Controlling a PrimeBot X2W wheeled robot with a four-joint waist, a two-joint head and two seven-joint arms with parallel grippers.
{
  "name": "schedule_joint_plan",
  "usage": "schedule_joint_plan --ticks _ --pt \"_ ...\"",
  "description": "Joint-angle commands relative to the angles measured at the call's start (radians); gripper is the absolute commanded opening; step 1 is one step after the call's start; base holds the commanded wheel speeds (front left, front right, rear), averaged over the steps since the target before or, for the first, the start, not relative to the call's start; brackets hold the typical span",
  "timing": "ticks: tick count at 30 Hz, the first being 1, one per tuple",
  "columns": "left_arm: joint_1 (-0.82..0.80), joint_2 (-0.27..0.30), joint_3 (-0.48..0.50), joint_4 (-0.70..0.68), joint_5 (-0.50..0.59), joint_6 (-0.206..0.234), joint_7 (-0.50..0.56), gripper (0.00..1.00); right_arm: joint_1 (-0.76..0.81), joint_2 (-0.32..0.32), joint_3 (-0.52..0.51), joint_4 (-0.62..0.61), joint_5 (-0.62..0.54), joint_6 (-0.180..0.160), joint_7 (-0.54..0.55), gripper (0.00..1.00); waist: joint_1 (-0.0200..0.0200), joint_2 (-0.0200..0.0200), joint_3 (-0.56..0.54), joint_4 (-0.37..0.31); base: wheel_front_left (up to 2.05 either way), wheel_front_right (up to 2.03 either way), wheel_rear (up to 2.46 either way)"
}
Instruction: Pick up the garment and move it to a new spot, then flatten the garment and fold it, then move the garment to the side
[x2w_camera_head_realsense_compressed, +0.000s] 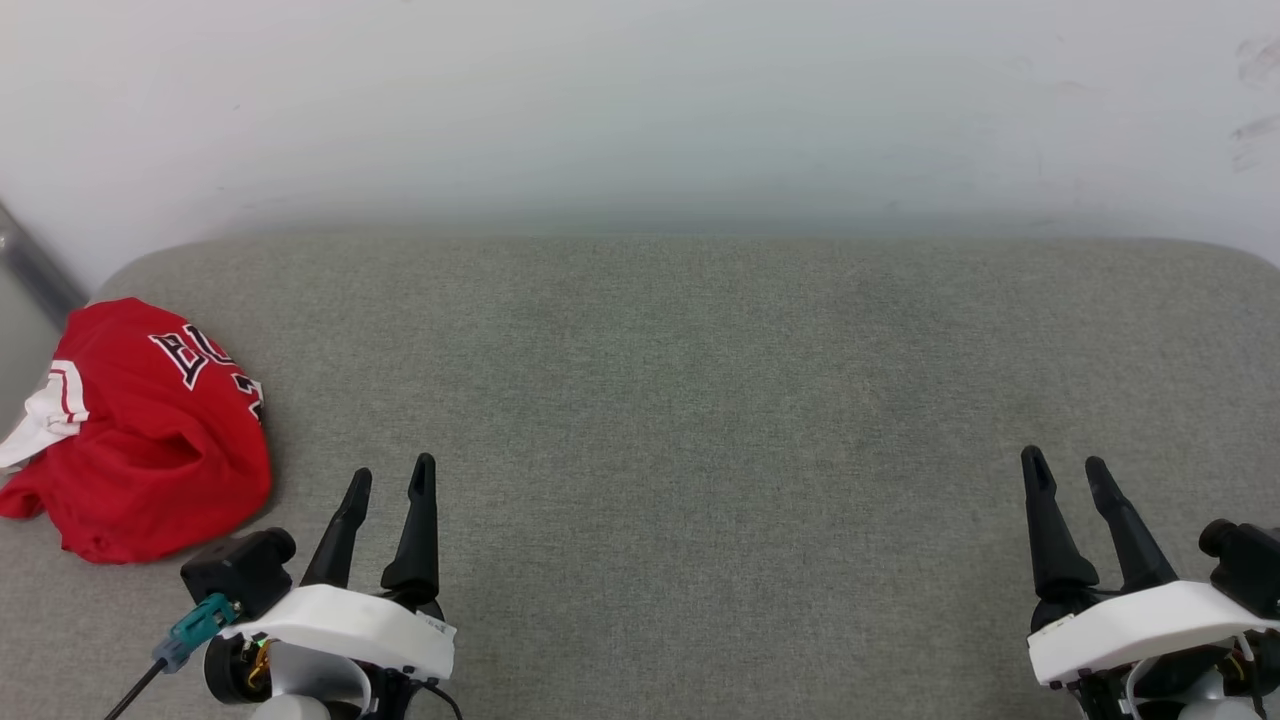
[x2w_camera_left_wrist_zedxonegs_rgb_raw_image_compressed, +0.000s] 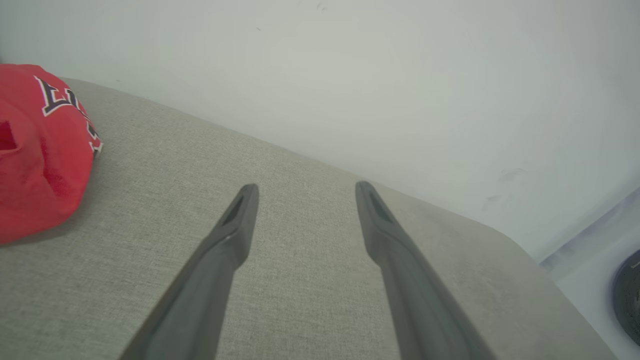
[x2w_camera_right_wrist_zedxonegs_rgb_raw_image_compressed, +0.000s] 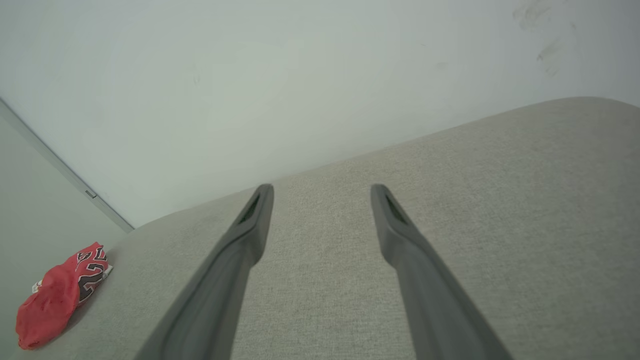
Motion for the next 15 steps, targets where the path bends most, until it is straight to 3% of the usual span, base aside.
schedule_joint_plan --ticks 1,15 --pt "-0.016 0.010 -0.004 -0.008 0.031 0.004 -0.012 1.00 -0.001 0.001 -0.002 -0.016 -0.030 0.000 0.003 1.00 0.0000 -0.0001 -0.001 0.001 0.00 0.00 0.00" --pt "-0.018 0.019 -0.035 -0.006 0.176 0.016 -0.047 1.00 0.016 0.002 -0.004 -0.038 -0.164 0.000 -0.004 1.00 0.0000 -0.0001 -0.003 0.005 0.00 0.00 0.00"
